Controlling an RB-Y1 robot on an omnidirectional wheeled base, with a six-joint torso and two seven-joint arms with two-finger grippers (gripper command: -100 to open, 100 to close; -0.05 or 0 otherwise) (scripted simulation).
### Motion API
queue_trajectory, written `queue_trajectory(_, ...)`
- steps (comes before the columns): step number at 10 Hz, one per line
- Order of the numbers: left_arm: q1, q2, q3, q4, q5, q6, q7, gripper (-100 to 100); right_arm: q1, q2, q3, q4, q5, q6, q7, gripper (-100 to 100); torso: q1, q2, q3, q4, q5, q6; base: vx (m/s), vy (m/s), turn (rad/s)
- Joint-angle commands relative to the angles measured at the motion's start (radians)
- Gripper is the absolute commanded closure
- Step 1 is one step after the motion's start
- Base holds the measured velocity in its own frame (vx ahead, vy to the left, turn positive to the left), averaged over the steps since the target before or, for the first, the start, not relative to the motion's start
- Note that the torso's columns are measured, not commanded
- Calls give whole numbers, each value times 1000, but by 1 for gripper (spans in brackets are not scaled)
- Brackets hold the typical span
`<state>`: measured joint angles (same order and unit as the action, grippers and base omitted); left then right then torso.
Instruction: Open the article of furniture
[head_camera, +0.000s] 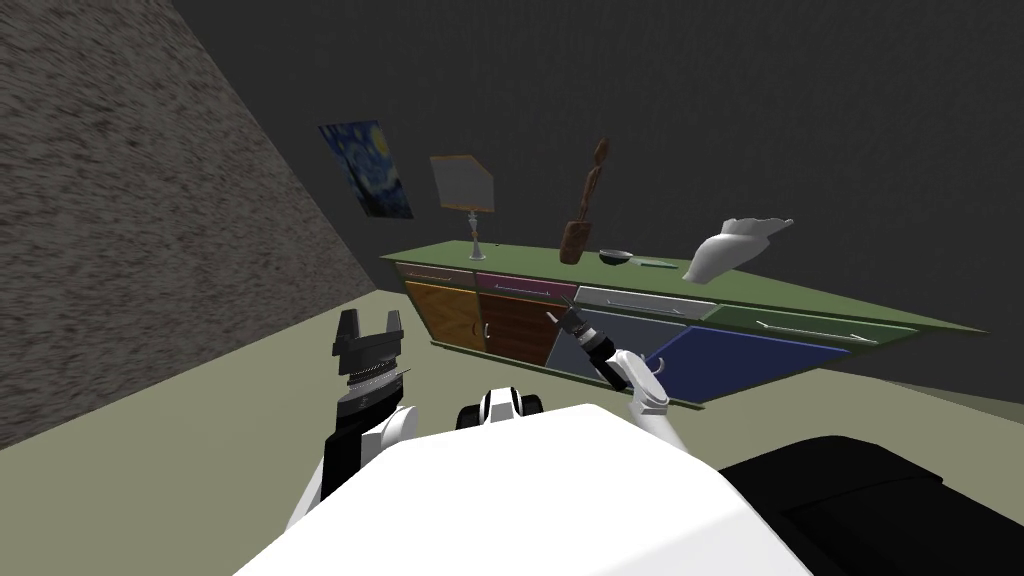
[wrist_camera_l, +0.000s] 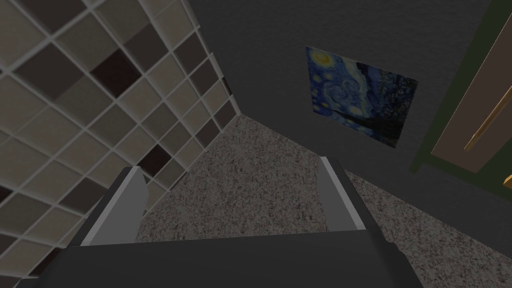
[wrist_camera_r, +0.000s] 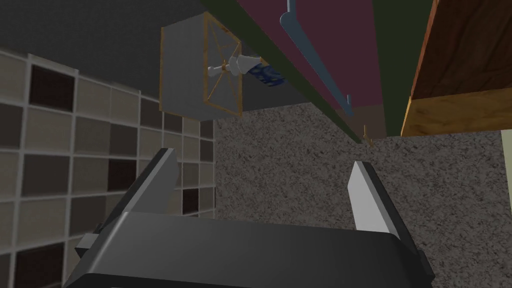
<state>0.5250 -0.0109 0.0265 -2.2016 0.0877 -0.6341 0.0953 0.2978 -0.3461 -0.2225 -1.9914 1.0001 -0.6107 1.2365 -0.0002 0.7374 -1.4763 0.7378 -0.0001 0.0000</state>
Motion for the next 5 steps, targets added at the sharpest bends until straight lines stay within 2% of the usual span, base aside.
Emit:
queue_trajectory(1, 0, 0, 0, 0, 0, 0, 0, 0, -12, -10, -10, 25, 31, -3, 59, -100, 0, 1, 0, 0, 0, 0, 41, -11, 18)
queue_trajectory(5, 0, 0, 0, 0, 0, 0, 0, 0, -38, -33, -24, 72, 96, -5, 156, -100, 0, 0, 0, 0, 0, 0, 58, -10, 28)
